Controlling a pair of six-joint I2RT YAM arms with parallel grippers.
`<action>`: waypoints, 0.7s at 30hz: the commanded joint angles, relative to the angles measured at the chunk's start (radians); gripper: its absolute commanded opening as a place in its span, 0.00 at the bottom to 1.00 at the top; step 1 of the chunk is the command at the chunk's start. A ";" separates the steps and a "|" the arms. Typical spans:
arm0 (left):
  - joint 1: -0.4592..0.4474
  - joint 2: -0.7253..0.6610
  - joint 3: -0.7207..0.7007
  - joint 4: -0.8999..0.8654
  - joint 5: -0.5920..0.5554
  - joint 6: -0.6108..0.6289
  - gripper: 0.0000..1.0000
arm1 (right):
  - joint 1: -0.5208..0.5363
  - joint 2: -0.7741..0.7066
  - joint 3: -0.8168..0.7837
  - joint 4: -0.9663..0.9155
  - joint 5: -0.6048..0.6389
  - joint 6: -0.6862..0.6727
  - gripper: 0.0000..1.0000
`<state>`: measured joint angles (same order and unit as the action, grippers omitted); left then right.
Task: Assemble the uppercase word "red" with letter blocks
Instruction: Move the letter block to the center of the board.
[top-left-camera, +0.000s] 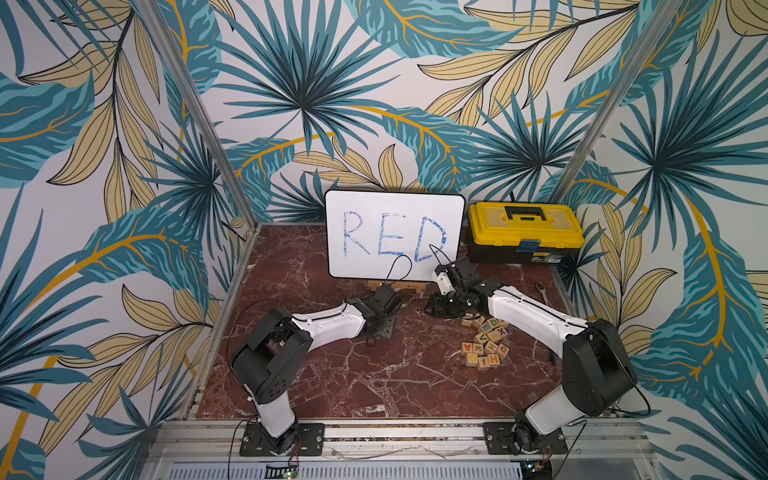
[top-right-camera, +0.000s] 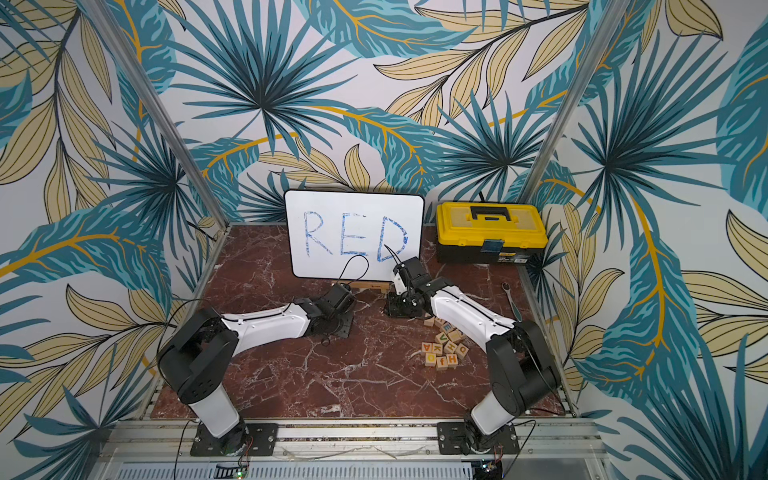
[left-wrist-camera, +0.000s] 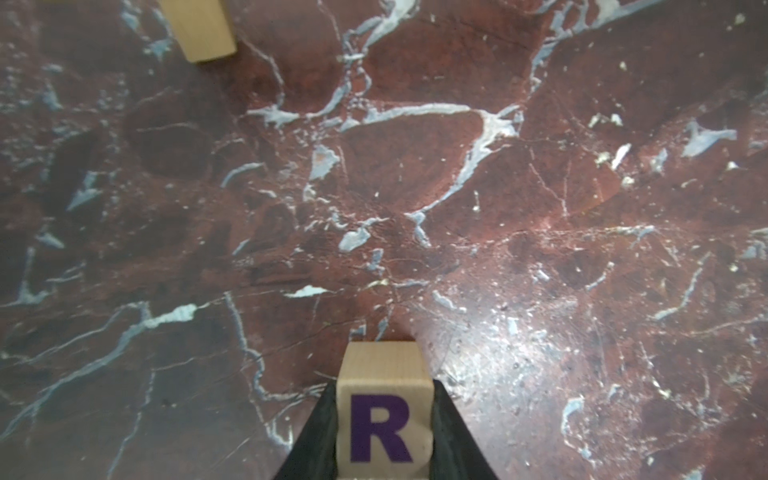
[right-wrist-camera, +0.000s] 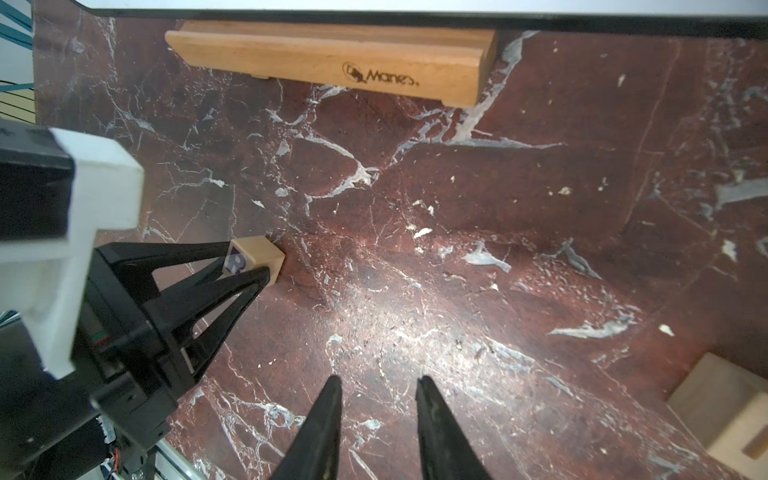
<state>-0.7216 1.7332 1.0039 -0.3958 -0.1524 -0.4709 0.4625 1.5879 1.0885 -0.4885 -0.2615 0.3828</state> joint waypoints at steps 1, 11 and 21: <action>0.018 -0.015 -0.055 -0.033 -0.018 -0.020 0.31 | -0.003 0.012 -0.026 0.007 -0.017 -0.020 0.33; 0.033 -0.096 -0.140 -0.073 -0.070 -0.086 0.31 | -0.002 0.023 -0.025 0.013 -0.015 -0.019 0.33; 0.060 -0.181 -0.210 -0.086 -0.111 -0.117 0.31 | -0.001 0.029 -0.020 0.013 -0.012 -0.021 0.33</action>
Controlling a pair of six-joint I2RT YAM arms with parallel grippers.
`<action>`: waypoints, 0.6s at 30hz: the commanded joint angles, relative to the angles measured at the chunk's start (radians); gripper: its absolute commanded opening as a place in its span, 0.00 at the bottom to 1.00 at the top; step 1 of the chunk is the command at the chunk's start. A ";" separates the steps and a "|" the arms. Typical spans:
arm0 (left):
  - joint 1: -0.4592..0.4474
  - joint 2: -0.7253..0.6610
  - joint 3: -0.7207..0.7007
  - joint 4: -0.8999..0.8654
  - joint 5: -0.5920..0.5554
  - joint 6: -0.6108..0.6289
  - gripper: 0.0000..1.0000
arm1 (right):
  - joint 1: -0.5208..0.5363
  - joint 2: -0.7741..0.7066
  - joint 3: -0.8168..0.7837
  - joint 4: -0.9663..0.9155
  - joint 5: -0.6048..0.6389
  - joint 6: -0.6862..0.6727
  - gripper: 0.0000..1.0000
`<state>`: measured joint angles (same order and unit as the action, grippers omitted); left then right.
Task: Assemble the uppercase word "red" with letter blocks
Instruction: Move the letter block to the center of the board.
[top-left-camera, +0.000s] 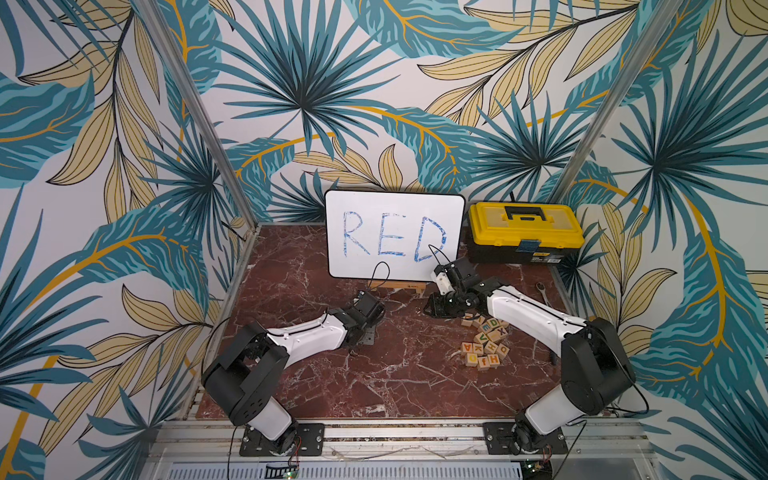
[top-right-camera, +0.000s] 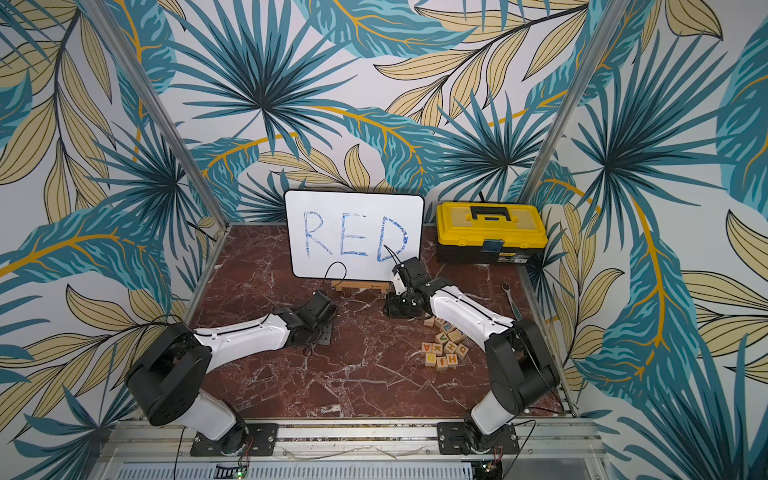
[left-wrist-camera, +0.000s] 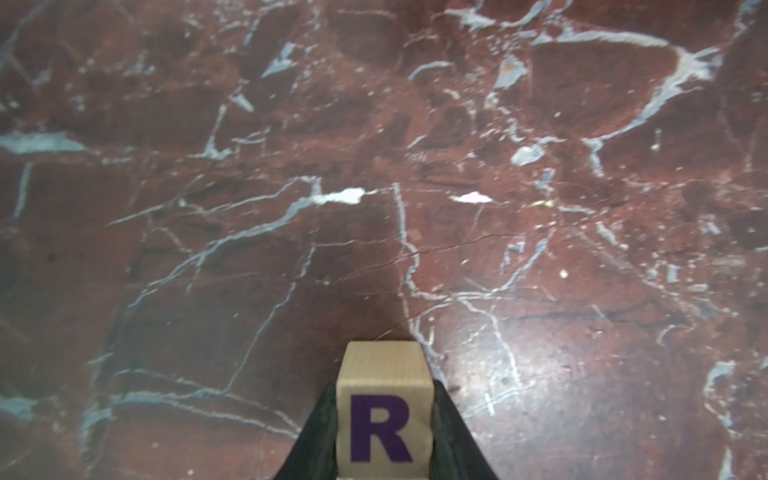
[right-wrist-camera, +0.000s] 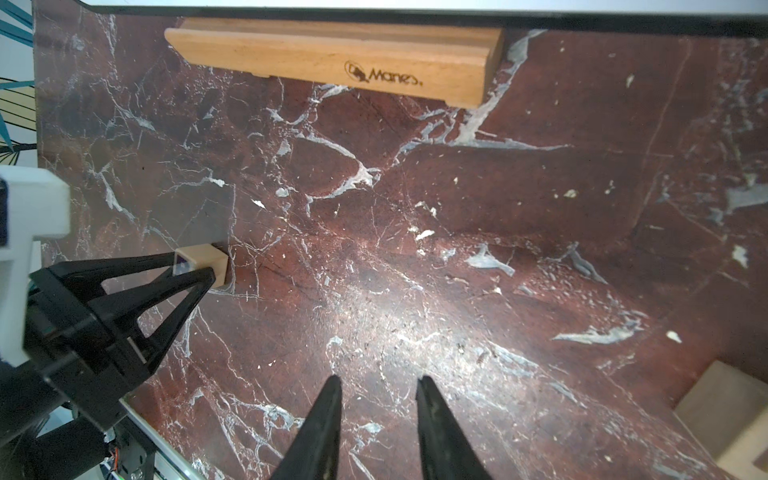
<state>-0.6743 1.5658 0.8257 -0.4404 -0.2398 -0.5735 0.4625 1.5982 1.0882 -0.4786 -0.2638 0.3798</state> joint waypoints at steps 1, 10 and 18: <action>0.015 -0.015 -0.033 -0.042 -0.024 -0.012 0.31 | -0.001 0.018 -0.021 0.000 -0.009 -0.016 0.33; 0.030 -0.012 -0.053 -0.006 -0.009 -0.018 0.32 | 0.001 0.002 -0.024 -0.015 0.006 -0.014 0.33; 0.034 -0.007 -0.065 0.020 -0.003 -0.048 0.32 | 0.002 -0.003 -0.022 -0.020 0.009 -0.009 0.33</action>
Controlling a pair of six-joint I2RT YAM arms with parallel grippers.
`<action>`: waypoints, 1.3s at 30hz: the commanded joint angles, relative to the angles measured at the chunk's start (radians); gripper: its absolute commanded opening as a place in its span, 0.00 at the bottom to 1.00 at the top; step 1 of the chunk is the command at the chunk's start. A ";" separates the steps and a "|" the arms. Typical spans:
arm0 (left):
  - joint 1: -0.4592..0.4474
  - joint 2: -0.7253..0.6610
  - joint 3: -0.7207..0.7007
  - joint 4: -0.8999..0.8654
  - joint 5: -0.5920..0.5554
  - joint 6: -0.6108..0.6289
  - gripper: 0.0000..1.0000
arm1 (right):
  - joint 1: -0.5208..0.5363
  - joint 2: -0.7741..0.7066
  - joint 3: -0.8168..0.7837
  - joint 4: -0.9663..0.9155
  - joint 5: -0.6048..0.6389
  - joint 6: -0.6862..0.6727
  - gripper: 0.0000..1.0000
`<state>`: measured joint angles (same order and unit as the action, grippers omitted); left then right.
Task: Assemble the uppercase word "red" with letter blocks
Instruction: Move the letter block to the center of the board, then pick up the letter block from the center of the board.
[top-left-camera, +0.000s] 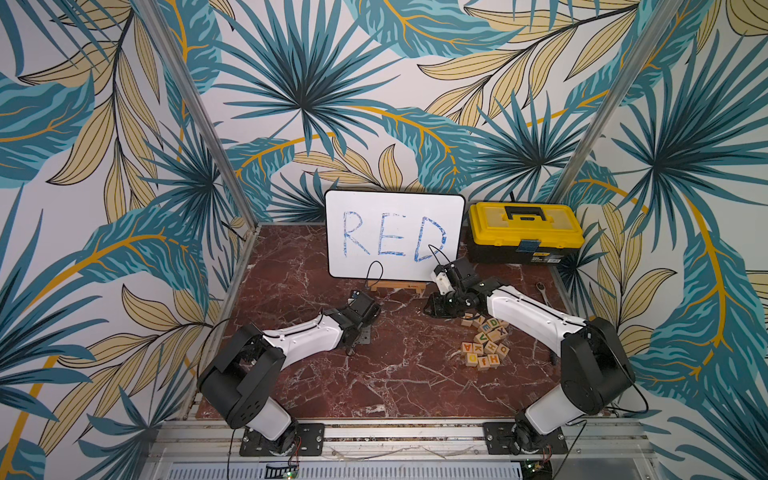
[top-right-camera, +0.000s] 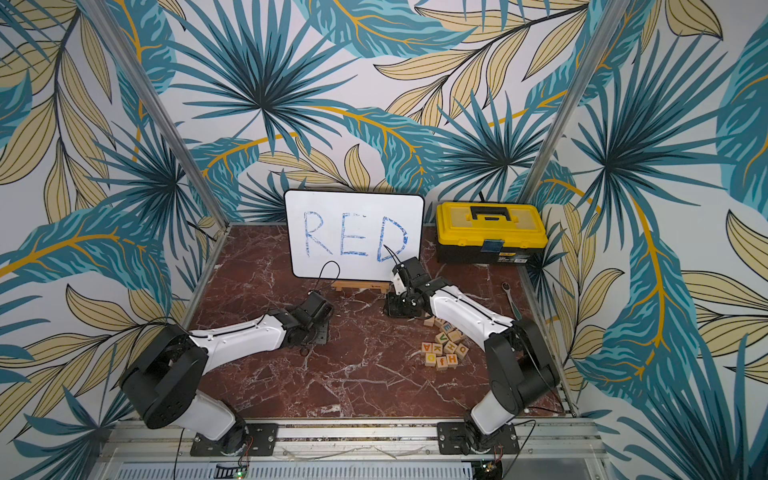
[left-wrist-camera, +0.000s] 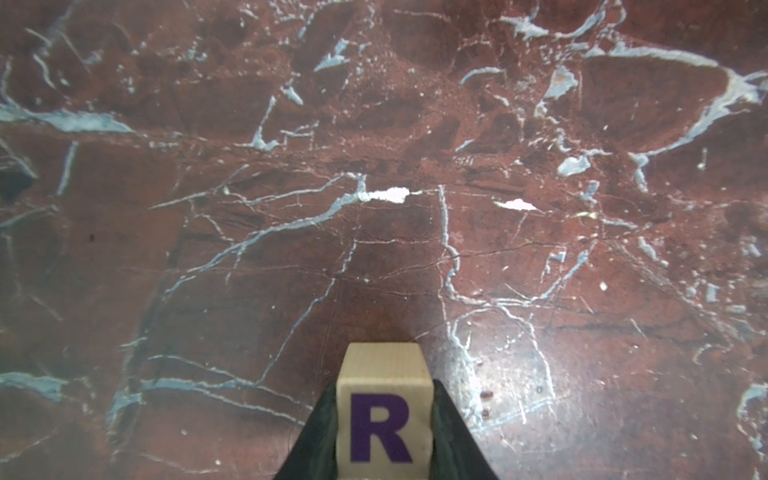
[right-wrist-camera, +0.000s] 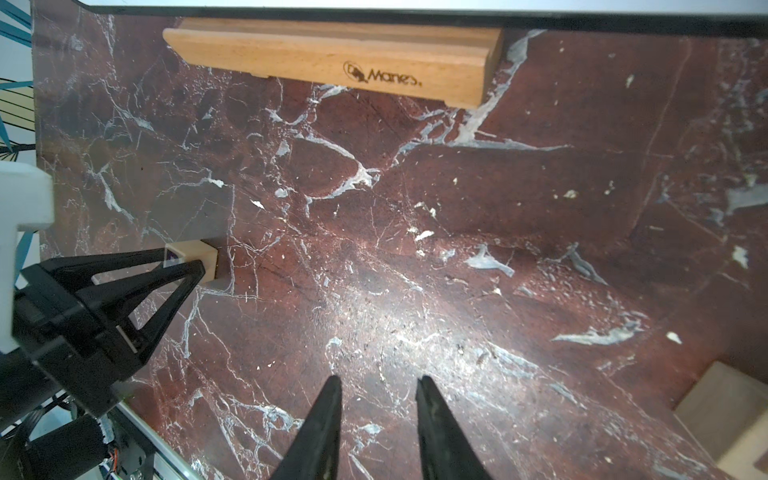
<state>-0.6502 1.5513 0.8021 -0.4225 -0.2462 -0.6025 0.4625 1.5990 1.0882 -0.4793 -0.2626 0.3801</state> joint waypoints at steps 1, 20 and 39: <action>0.009 0.008 -0.042 0.003 0.002 -0.020 0.32 | 0.002 -0.004 -0.022 -0.020 0.007 -0.010 0.33; 0.009 -0.021 -0.047 0.011 0.004 -0.028 0.49 | 0.005 0.004 -0.002 -0.038 0.013 -0.018 0.33; -0.037 -0.243 0.090 -0.213 0.058 0.081 0.64 | 0.000 -0.038 0.044 -0.157 0.131 -0.056 0.33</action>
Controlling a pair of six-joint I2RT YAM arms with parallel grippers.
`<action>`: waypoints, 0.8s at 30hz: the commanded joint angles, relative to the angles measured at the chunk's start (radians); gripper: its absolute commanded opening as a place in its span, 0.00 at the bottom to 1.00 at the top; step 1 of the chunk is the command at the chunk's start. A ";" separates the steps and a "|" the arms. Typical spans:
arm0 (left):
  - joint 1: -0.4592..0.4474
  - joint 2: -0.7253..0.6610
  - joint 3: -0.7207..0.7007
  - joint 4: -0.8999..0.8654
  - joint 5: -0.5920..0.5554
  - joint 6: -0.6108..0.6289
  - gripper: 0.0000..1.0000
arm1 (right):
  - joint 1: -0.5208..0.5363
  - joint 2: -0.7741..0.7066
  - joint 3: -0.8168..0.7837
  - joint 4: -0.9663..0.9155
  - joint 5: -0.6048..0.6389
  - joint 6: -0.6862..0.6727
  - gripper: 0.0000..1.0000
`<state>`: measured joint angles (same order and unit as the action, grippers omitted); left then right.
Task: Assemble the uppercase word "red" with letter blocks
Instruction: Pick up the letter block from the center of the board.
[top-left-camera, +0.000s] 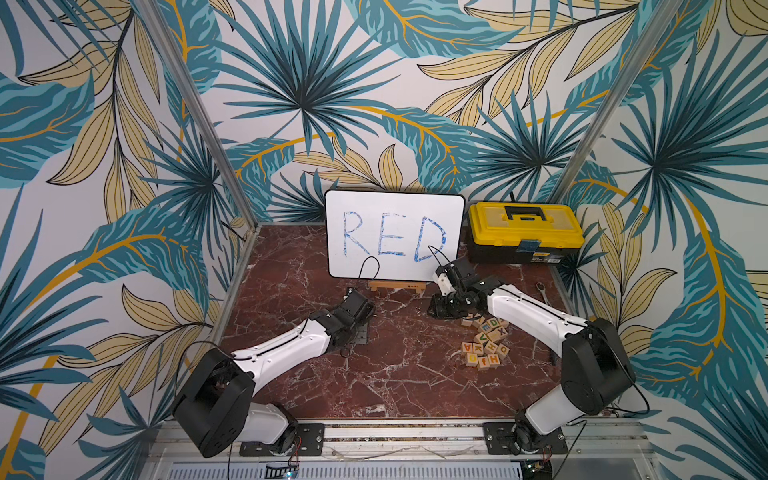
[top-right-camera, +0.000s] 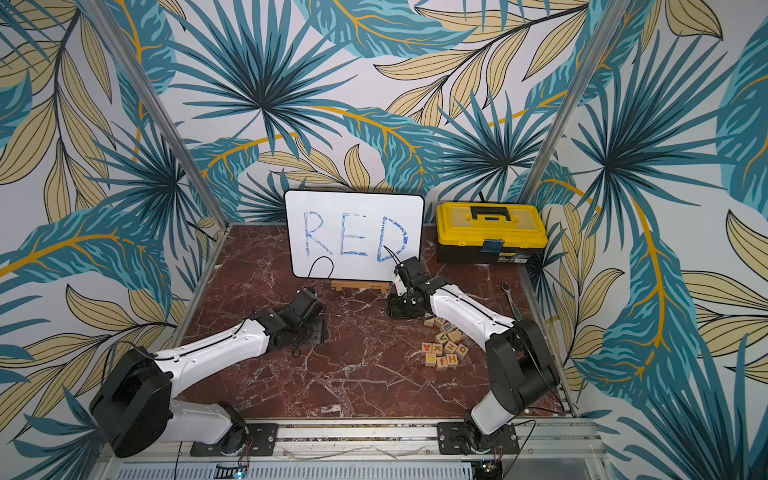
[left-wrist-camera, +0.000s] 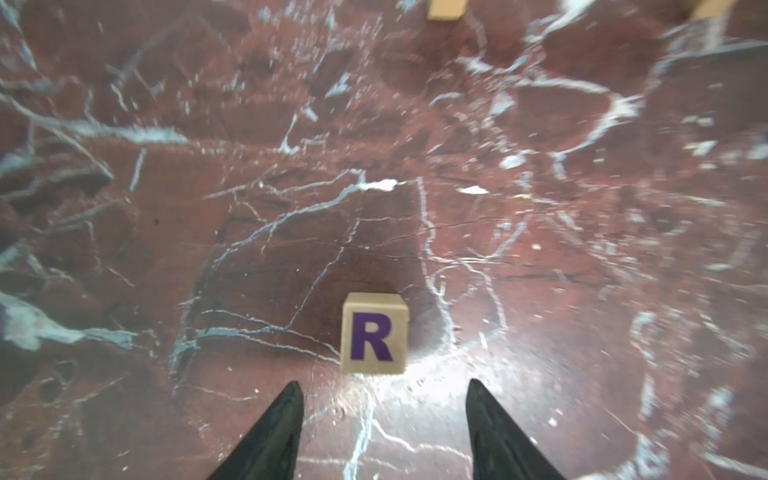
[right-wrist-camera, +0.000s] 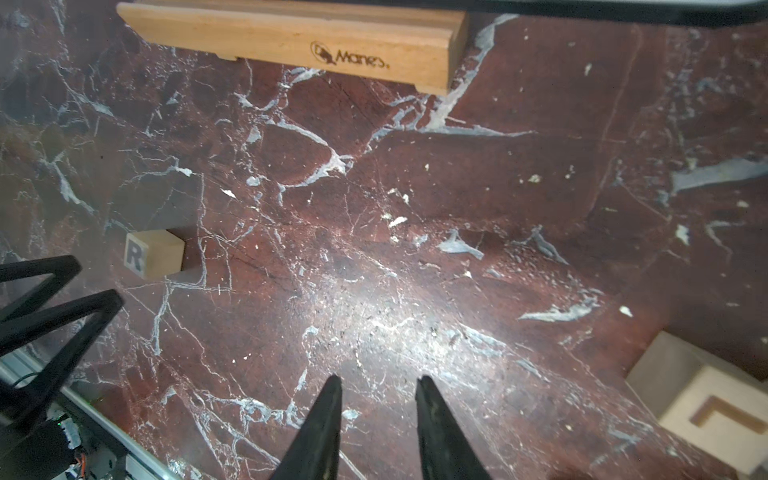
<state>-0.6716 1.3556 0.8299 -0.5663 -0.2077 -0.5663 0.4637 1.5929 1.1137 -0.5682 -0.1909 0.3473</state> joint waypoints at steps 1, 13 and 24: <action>-0.019 -0.066 0.076 -0.077 0.021 0.055 0.64 | -0.003 -0.031 0.025 -0.087 0.078 -0.023 0.33; 0.101 -0.093 0.195 0.059 0.040 0.278 0.65 | -0.070 -0.089 0.033 -0.271 0.263 0.062 0.33; 0.234 0.120 0.250 0.338 0.230 0.385 0.65 | -0.150 -0.160 -0.028 -0.360 0.357 0.139 0.34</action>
<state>-0.4583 1.4658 1.0222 -0.3363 -0.0498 -0.2394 0.3286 1.4487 1.1229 -0.8715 0.1310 0.4427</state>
